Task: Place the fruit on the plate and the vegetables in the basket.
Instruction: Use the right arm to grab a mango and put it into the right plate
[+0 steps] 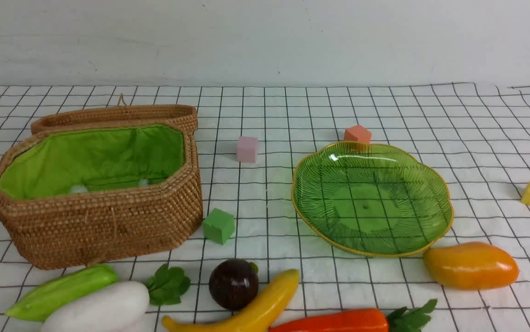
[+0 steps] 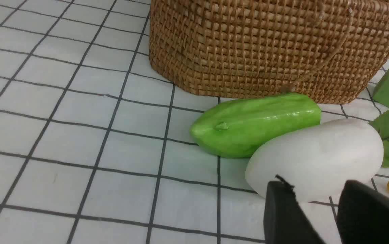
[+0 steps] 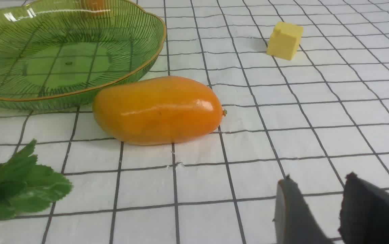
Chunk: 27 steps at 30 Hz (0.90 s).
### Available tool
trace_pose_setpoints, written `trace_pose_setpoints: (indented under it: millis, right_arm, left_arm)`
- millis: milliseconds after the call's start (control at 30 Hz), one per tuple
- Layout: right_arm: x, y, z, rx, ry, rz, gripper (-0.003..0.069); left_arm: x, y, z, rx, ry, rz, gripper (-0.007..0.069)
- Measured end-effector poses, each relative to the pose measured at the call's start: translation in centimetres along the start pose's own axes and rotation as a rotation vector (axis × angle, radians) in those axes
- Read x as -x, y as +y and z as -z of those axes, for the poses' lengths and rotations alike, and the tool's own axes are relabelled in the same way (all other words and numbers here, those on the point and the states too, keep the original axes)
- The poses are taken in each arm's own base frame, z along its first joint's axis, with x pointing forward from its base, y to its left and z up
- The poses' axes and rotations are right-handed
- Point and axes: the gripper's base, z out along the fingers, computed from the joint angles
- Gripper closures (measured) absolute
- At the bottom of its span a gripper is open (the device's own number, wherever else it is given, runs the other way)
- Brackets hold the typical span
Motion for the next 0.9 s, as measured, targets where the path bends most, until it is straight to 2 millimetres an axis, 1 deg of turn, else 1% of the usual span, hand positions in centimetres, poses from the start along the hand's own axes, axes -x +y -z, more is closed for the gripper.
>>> trace_pose_setpoints:
  millis: [700,900]
  right_arm:
    - [0.0,0.0,0.0,0.0,0.0,0.001,0.0416]
    - [0.01,-0.27,0.0,-0.029,0.0,0.072,0.0416]
  left_arm:
    - [0.0,0.0,0.0,0.0,0.0,0.0,0.0386]
    - [0.0,0.0,0.0,0.0,0.0,0.001,0.0386]
